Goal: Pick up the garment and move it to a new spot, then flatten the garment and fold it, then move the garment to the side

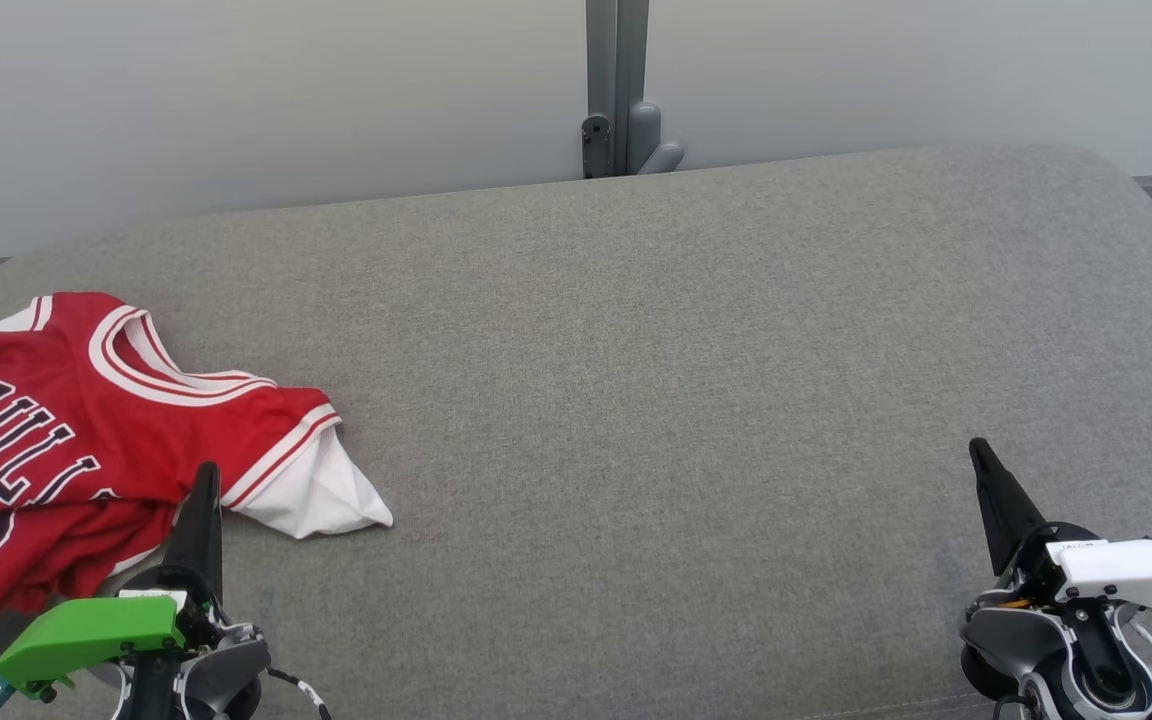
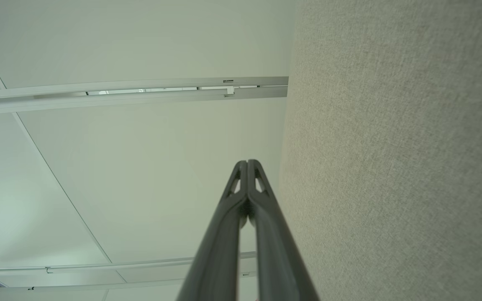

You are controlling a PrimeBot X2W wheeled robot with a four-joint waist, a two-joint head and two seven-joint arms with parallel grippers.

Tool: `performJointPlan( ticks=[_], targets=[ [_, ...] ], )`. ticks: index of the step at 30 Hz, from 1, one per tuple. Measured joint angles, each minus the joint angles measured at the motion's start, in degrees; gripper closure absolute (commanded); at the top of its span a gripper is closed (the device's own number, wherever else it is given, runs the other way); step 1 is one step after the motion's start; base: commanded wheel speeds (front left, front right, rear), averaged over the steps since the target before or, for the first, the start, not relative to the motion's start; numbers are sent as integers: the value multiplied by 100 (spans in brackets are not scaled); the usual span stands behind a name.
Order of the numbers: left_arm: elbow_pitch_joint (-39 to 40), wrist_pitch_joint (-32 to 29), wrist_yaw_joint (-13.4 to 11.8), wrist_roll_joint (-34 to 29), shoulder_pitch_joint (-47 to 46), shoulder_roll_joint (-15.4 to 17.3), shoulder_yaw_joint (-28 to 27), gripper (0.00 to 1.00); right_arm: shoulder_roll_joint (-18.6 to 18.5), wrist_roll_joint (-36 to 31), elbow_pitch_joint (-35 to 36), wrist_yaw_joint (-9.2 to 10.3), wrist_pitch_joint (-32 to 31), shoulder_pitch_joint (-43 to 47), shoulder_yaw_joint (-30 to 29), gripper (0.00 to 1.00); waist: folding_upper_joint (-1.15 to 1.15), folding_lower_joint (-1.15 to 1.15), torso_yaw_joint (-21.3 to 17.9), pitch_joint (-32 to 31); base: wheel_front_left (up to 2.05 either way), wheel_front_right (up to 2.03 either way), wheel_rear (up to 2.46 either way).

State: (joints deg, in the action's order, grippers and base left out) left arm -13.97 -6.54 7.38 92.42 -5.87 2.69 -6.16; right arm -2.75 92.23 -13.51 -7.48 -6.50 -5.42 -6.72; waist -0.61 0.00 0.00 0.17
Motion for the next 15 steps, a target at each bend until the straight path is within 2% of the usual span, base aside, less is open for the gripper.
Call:
performJointPlan(
  ticks=[15],
  targets=[
    [0,0,0,0,0,0,0,100,0,0,0,0,0,0,0,100,0,0,0,0,0,0,0]
  ],
)
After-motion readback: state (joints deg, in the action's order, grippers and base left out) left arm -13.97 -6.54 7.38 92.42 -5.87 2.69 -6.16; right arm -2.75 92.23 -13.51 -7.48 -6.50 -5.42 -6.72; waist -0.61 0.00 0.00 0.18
